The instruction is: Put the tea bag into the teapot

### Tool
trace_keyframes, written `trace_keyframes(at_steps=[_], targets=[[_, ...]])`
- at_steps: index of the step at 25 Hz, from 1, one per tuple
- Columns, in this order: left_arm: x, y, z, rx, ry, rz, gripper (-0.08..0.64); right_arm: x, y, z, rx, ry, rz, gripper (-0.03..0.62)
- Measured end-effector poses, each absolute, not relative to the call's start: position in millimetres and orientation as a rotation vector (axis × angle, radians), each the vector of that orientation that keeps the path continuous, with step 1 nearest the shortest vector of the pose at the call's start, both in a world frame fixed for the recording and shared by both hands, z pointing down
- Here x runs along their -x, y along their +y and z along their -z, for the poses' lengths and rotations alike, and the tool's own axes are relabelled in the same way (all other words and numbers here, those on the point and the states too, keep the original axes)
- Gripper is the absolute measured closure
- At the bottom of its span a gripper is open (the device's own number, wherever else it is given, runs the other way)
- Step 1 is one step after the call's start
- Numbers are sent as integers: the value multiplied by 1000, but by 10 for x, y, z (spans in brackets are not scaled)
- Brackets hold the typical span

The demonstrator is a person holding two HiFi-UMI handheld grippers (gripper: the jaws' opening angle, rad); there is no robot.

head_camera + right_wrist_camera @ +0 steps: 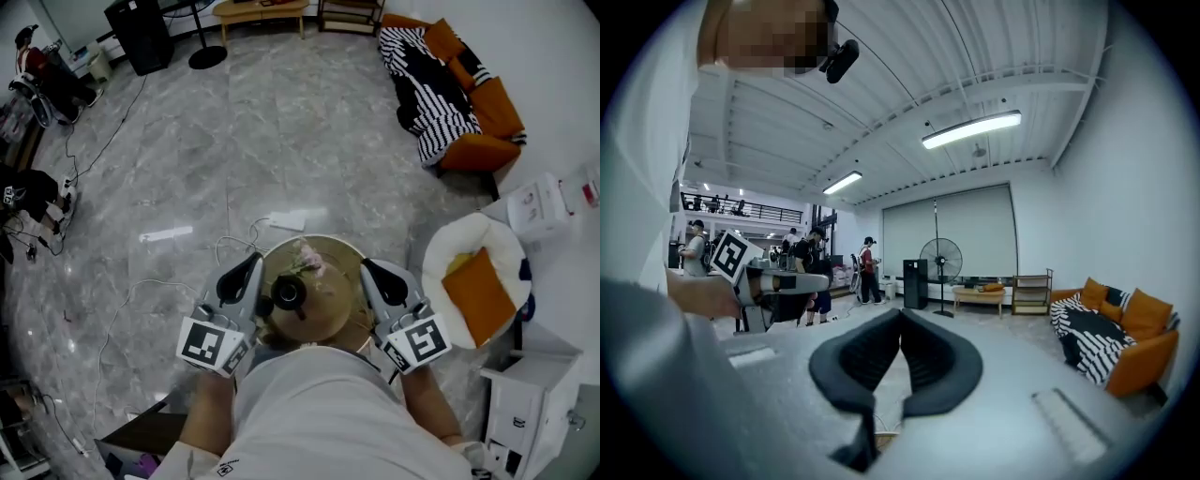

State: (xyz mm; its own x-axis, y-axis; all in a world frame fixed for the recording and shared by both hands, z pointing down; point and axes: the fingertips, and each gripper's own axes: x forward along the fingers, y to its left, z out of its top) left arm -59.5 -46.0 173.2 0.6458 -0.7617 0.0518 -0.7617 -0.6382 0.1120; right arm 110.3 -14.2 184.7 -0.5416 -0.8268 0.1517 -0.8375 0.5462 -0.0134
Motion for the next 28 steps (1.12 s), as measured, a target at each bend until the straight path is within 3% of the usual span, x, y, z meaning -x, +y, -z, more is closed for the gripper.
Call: trace_keyframes(at_steps=[28], targets=[[748,-52,-1930,-2713,-1235,-37,552,-928,291,-2064,-1452,-2597,-182,589]])
